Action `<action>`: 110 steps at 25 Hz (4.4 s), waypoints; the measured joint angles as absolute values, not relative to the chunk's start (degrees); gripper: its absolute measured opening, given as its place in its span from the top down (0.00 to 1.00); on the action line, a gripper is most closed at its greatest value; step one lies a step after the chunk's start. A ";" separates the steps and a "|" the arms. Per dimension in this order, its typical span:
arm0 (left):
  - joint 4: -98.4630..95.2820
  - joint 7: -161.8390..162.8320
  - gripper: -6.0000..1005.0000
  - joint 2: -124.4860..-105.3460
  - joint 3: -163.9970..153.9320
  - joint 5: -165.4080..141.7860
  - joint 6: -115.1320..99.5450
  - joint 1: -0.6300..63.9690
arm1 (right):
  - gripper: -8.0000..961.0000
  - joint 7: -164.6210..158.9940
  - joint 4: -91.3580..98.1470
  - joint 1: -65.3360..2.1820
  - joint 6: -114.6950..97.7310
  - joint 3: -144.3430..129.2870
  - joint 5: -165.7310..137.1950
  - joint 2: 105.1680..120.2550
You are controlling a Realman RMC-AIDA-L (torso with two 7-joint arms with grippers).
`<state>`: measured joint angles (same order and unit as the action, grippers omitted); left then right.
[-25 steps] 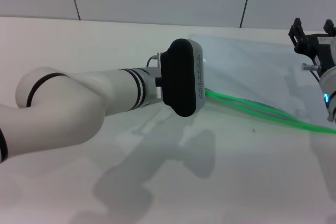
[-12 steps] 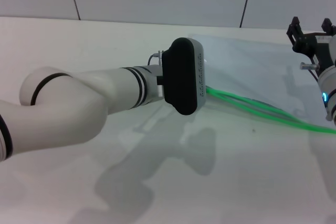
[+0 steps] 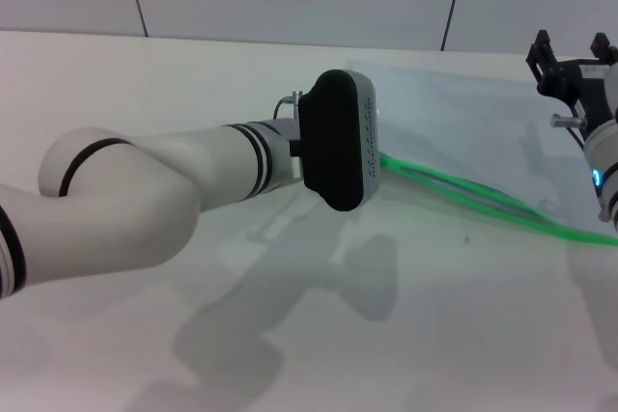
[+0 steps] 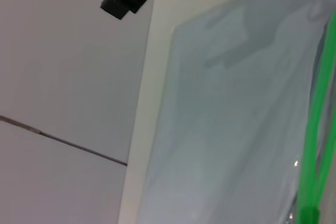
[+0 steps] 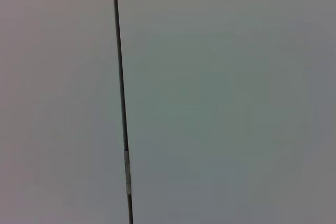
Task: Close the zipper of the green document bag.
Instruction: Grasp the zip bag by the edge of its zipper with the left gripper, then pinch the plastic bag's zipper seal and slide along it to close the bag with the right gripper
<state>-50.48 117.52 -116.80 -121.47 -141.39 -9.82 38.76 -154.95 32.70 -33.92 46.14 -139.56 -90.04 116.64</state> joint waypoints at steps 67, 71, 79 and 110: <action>-61.74 117.28 0.94 -116.05 -121.56 -135.41 -3.06 28.71 | 0.23 -153.77 79.24 -17.94 -6.09 -114.06 -124.48 108.35; -62.18 117.26 0.94 -115.98 -121.42 -135.44 -3.09 28.42 | 0.23 -149.88 82.53 -17.92 -13.91 -111.16 -124.15 108.70; -63.04 117.24 0.94 -116.01 -121.28 -135.44 -3.09 27.35 | 0.23 -127.27 85.85 -17.33 -35.10 -98.50 -116.61 115.36; -67.50 117.25 0.94 -115.94 -120.47 -135.44 -4.50 25.41 | 0.36 -83.69 78.16 -16.59 -31.70 -103.09 -113.97 116.40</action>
